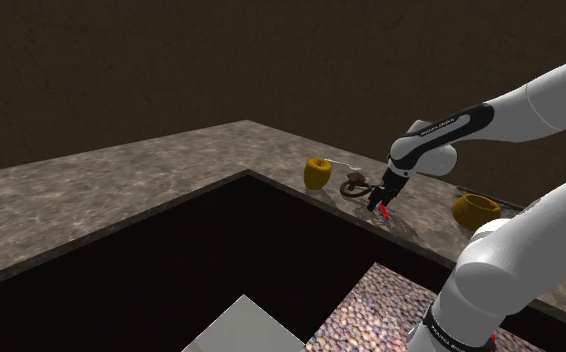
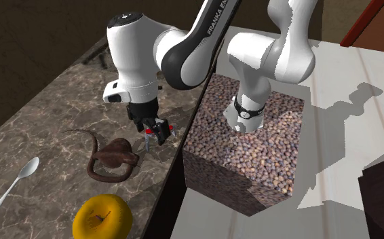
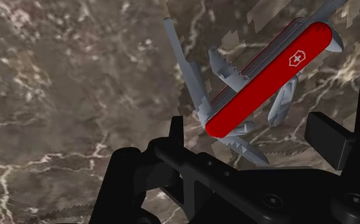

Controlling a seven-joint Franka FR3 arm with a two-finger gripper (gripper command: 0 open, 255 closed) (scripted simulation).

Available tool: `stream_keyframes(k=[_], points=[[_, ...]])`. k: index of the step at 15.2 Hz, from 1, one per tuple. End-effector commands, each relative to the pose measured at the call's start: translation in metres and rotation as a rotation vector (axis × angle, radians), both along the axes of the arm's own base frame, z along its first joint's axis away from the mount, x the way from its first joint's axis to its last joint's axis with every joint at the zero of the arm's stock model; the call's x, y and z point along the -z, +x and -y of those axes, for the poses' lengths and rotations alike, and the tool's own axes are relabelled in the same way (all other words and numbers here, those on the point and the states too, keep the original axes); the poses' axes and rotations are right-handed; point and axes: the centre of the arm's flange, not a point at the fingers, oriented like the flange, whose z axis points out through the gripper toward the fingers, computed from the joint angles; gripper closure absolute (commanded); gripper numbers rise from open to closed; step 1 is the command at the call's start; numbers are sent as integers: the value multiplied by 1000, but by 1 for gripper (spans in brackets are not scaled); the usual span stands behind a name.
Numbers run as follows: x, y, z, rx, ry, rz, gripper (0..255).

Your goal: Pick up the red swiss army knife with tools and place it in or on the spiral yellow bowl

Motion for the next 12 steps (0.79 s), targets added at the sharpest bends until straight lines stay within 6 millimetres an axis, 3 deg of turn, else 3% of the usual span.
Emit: stream_keyframes(k=[1,4,5,12], points=[[1,0,0,0,0,0,0],[0,0,0,0,0,0,0],[0,0,0,0,0,0,255],[0,0,0,0,0,0,255]])
